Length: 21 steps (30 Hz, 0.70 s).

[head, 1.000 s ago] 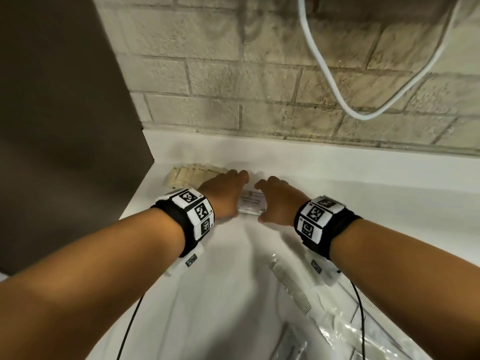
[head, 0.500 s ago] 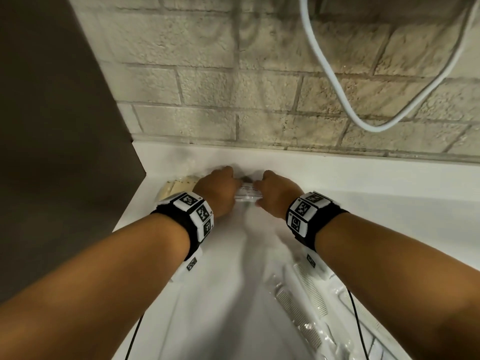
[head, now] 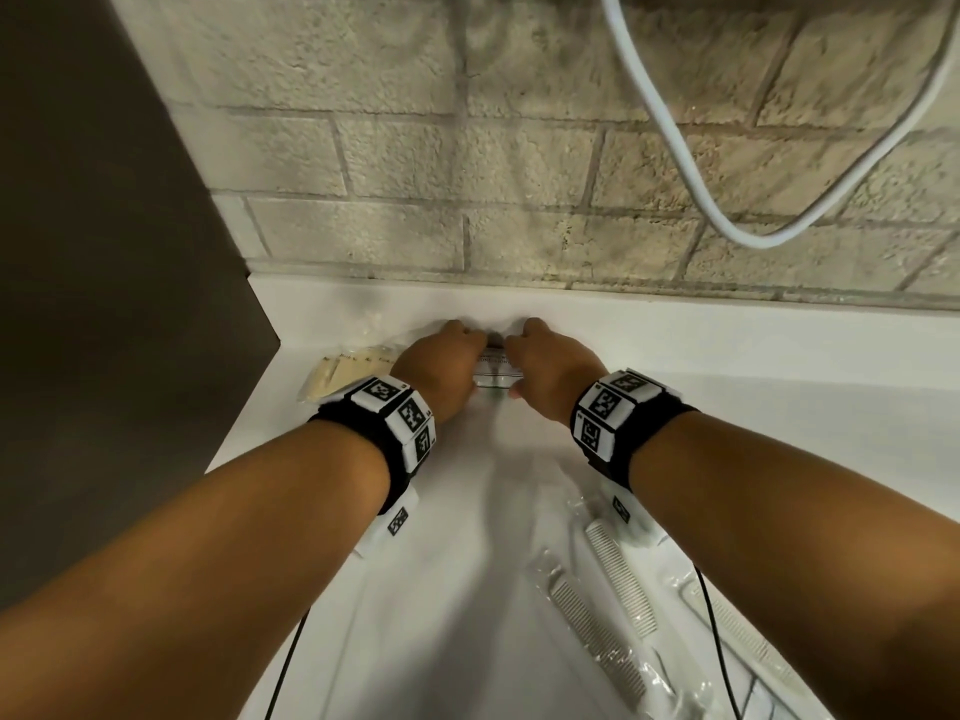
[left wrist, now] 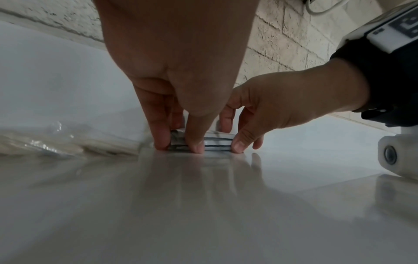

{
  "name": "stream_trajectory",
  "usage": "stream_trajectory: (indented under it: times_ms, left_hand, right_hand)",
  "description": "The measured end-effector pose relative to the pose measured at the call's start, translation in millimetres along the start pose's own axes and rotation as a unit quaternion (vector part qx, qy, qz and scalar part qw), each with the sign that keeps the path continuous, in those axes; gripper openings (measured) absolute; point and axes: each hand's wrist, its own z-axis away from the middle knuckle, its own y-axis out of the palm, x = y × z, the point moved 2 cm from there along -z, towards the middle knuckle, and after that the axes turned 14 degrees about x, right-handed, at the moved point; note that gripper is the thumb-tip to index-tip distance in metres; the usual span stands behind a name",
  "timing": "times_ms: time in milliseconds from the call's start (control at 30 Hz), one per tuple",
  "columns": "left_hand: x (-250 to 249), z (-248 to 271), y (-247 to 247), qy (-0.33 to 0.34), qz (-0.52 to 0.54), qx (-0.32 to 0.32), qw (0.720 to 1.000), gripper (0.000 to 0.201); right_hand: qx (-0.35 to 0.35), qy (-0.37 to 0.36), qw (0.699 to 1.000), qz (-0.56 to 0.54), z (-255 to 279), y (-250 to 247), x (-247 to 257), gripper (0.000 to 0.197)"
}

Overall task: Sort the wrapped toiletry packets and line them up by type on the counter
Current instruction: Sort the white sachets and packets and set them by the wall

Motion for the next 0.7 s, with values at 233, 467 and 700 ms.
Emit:
stream_trajectory:
  times_ms: [233,467,700]
  left_hand:
    - [2.2,-2.5,3.7,0.004,0.003,-0.012,1.000,0.045]
    - [-0.2,3.7,0.1,-0.011,-0.010,-0.009,1.000,0.050]
    - [-26.9,80.3,-8.7,-0.083,-0.019,-0.043,0.995,0.049]
  right_hand:
    - [-0.010,-0.005,1.000,-0.026,-2.6,2.5,-0.3,0.043]
    - [-0.004,-0.004,1.000,0.005,2.1,0.0,1.1,0.049]
    - [-0.057,0.046,0.995,-0.069,54.2,-15.9,-27.7,0.031]
